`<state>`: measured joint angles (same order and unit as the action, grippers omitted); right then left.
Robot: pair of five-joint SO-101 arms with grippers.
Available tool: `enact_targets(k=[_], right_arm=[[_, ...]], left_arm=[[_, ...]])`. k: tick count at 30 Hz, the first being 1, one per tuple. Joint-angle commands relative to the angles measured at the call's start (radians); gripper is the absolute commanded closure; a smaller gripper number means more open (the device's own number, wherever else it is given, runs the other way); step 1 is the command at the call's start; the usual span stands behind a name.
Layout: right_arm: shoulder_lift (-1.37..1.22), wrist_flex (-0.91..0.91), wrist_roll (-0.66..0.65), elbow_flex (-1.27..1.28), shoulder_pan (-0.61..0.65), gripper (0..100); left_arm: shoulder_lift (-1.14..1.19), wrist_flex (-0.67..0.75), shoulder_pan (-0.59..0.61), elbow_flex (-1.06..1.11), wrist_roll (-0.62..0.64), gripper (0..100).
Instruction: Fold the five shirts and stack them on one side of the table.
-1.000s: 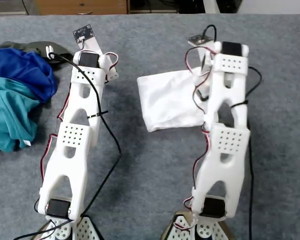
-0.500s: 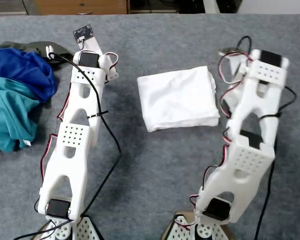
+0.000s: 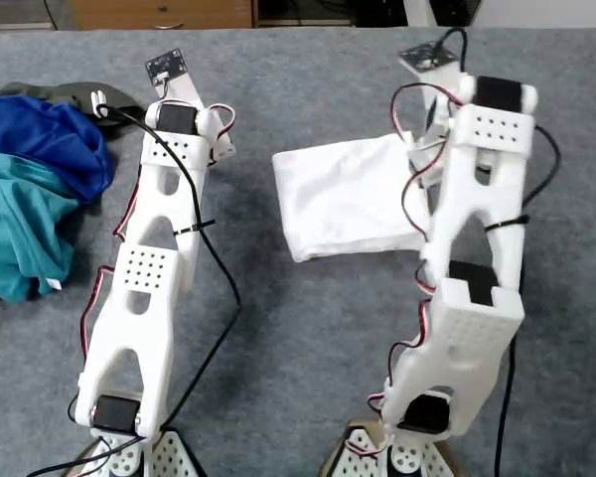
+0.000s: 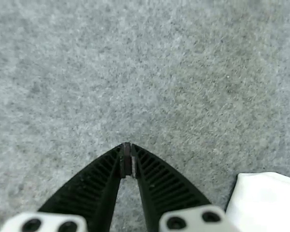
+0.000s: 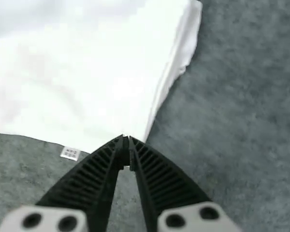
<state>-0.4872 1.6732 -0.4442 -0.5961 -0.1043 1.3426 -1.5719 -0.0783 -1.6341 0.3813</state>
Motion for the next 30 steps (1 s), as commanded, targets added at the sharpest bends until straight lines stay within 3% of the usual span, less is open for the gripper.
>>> enact_targets(k=[1, 8, 13, 18, 24, 30], right_arm=[[0.039, -0.021, 0.011, 0.022, 0.036, 99.5], [0.045, -0.06, -0.049, 0.26, -0.101, 99.6], [0.237, -0.178, -0.055, 0.394, -0.22, 99.6], [0.45, -0.362, 0.012, 0.516, -0.159, 99.5], [0.444, -0.692, 0.186, 0.748, -0.012, 99.5], [0.404, -0.752, 0.227, 0.851, 0.024, 99.5]], left_arm=[[-0.01, 0.02, -0.014, -0.04, -0.006, 98], [-0.008, 0.021, -0.012, -0.038, -0.006, 98], [-0.008, 0.052, -0.026, -0.034, -0.006, 98], [-0.018, 0.066, -0.008, -0.038, -0.028, 98], [-0.01, 0.075, -0.011, -0.038, -0.029, 98], [-0.008, 0.077, -0.012, -0.034, -0.032, 98]])
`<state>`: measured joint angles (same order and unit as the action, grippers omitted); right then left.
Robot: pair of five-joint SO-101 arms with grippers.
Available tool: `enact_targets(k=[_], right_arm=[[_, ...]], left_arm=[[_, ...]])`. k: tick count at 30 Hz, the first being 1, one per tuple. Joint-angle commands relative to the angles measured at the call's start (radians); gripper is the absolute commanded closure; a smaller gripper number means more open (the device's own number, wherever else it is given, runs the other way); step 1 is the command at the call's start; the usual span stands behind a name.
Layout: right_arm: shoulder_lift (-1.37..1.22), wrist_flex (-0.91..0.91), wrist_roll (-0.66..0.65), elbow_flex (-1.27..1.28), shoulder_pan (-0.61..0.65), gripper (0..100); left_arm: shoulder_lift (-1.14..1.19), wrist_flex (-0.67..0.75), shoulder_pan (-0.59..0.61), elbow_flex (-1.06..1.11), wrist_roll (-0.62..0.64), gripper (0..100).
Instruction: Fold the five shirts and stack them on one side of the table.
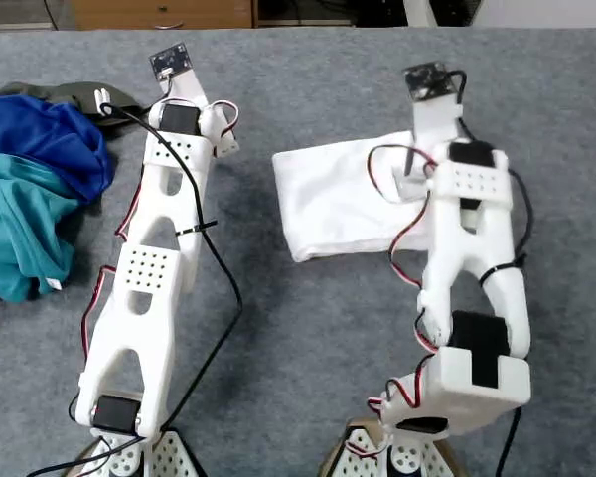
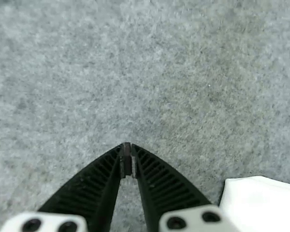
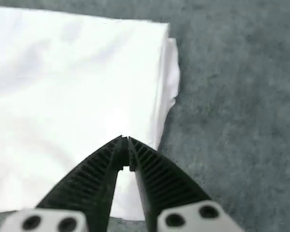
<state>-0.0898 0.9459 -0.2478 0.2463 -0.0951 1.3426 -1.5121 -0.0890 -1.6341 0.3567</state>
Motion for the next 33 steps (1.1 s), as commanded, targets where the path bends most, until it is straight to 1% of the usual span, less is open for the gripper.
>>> enact_targets(k=[1, 3, 7, 9, 14, 17, 22, 27, 30, 33], right_arm=[[0.008, -0.003, 0.049, 0.005, 0.015, 99.5], [0.031, 0.077, 0.072, -0.024, 0.018, 99.5], [0.111, 0.273, 0.078, -0.101, 0.021, 99.5], [0.134, 0.322, 0.117, -0.108, 0.022, 99.5], [0.113, 0.298, 0.132, -0.045, 0.028, 99.5], [0.053, 0.232, 0.129, 0.001, 0.016, 99.5], [-0.073, 0.152, 0.101, 0.004, -0.027, 99.5], [-0.265, 0.17, 0.034, -0.056, -0.028, 99.5], [-0.349, 0.29, 0.032, -0.186, -0.019, 99.5], [-0.371, 0.301, 0.034, -0.242, -0.018, 99.5]], left_arm=[[-0.008, 0.017, -0.002, -0.034, -0.008, 98], [-0.008, 0.034, -0.005, -0.034, -0.009, 98], [-0.007, 0.038, -0.008, -0.032, -0.009, 98], [0.008, 0.038, -0.009, -0.034, -0.009, 98], [0.024, 0.04, -0.009, -0.038, -0.009, 98], [0.024, 0.04, -0.009, -0.038, -0.009, 98], [0.024, 0.04, -0.009, -0.038, -0.009, 98], [0.024, 0.04, -0.009, -0.038, -0.009, 98], [0.024, 0.04, -0.008, -0.038, -0.009, 98], [0.024, 0.041, -0.009, -0.038, -0.011, 98]])
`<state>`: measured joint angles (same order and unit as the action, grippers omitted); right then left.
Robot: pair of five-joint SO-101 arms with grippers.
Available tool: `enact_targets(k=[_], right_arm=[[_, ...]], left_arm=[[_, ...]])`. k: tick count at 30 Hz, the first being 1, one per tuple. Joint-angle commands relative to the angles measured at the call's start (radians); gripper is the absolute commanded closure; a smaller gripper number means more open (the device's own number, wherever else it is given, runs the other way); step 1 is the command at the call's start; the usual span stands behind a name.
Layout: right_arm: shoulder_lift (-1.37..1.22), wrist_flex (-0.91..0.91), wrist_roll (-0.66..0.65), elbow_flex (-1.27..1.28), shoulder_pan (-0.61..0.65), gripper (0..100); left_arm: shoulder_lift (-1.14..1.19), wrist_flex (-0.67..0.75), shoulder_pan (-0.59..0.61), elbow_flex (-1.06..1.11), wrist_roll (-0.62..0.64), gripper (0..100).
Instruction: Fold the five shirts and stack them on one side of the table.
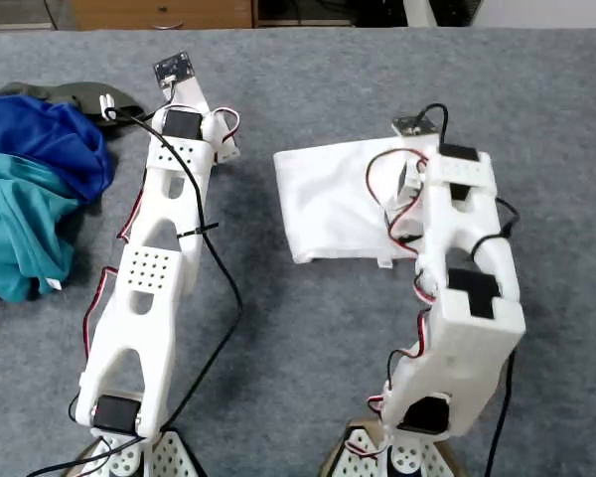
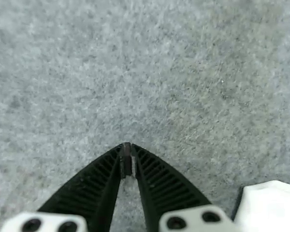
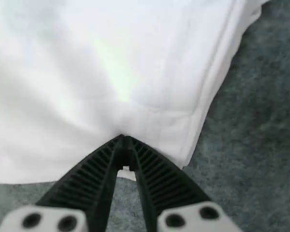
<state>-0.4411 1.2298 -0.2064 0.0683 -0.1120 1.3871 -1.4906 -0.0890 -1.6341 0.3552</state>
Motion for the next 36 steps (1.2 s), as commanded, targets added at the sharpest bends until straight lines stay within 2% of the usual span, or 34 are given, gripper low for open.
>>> enact_targets(k=[1, 5, 8, 13, 16, 21, 27, 31, 36], right_arm=[[-0.012, 0.008, -0.008, -0.076, -0.001, 99.5], [0.099, 0.003, -0.011, -0.116, 0.007, 99.5], [0.205, -0.003, -0.028, -0.105, 0.016, 99.5], [0.335, -0.011, -0.044, -0.137, 0.018, 99.5], [0.328, -0.064, -0.044, -0.191, 0.015, 99.4], [0.127, -0.196, -0.034, -0.288, 0.016, 99.3], [-0.277, -0.206, -0.023, -0.564, 0.016, 99.3], [-0.496, -0.031, -0.089, -0.877, 0.012, 99.5], [-0.707, 0.189, -0.133, -1.262, 0.015, 99.5]], left_arm=[[-0.021, 0.02, -0.009, -0.038, -0.015, 98], [-0.059, -0.014, -0.011, -0.041, -0.034, 98], [-0.165, -0.086, -0.037, -0.04, -0.121, 98], [-0.321, -0.147, -0.137, -0.035, -0.153, 98], [-0.341, -0.163, -0.203, -0.034, -0.149, 98], [-0.292, -0.147, -0.252, -0.038, -0.124, 98], [-0.12, 0.028, -0.236, -0.008, -0.049, 98], [-0.004, 0.055, -0.219, -0.006, -0.049, 98], [-0.01, 0.011, -0.192, -0.037, -0.006, 98]])
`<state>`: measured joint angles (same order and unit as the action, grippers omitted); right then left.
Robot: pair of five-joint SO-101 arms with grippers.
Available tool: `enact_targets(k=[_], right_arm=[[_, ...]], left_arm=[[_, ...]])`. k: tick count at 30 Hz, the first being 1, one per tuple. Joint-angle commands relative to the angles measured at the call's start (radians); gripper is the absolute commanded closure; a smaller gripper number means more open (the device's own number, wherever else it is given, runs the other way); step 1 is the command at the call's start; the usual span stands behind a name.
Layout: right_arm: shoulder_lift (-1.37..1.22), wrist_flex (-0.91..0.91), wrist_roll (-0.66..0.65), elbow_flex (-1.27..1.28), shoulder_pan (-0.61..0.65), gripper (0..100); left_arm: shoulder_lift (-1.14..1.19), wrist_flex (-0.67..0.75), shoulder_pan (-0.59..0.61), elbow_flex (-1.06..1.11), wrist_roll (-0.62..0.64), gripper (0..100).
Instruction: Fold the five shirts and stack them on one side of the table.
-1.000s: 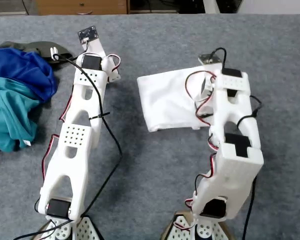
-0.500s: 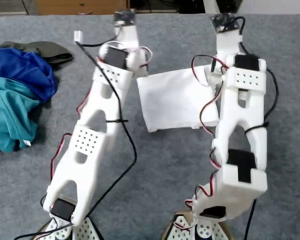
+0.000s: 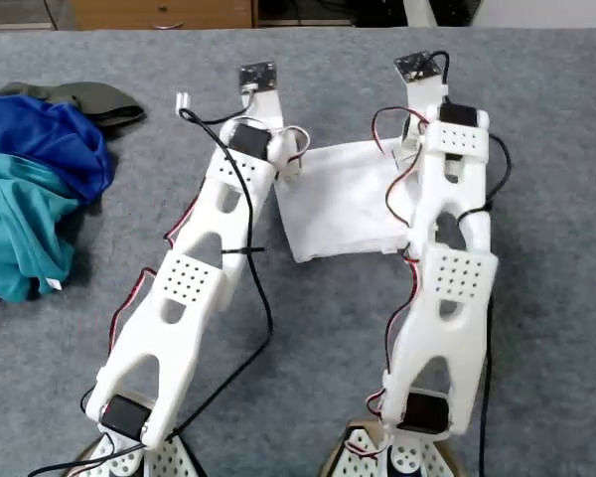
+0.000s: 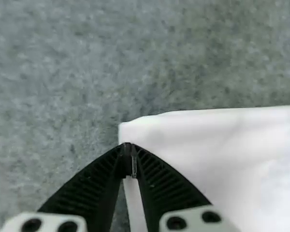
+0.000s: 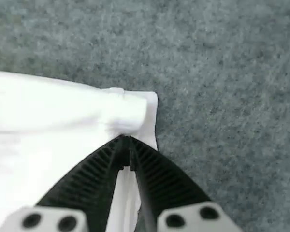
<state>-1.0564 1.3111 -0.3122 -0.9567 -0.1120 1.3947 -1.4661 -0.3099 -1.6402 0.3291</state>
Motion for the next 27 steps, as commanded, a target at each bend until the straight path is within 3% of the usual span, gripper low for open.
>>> enact_targets(k=[1, 8, 16, 23, 27], right_arm=[[-0.128, 0.138, -0.028, -0.308, 0.015, 99.5], [-0.294, 0.322, -0.029, -0.725, 0.01, 99.5], [-0.113, 0.416, -0.021, -0.705, 0.018, 99.5], [0.124, 0.477, 0.014, -0.679, 0.048, 99.5], [0.325, 0.48, 0.014, -0.475, 0.056, 99.5]], left_arm=[[-0.018, -0.014, 0.029, -0.031, 0.02, 98], [-0.031, -0.017, 0.025, -0.032, 0.018, 98], [-0.249, -0.068, 0.029, -0.029, -0.098, 98], [-0.372, -0.212, 0.025, -0.028, -0.153, 98], [-0.383, -0.279, 0.023, -0.031, -0.153, 98]])
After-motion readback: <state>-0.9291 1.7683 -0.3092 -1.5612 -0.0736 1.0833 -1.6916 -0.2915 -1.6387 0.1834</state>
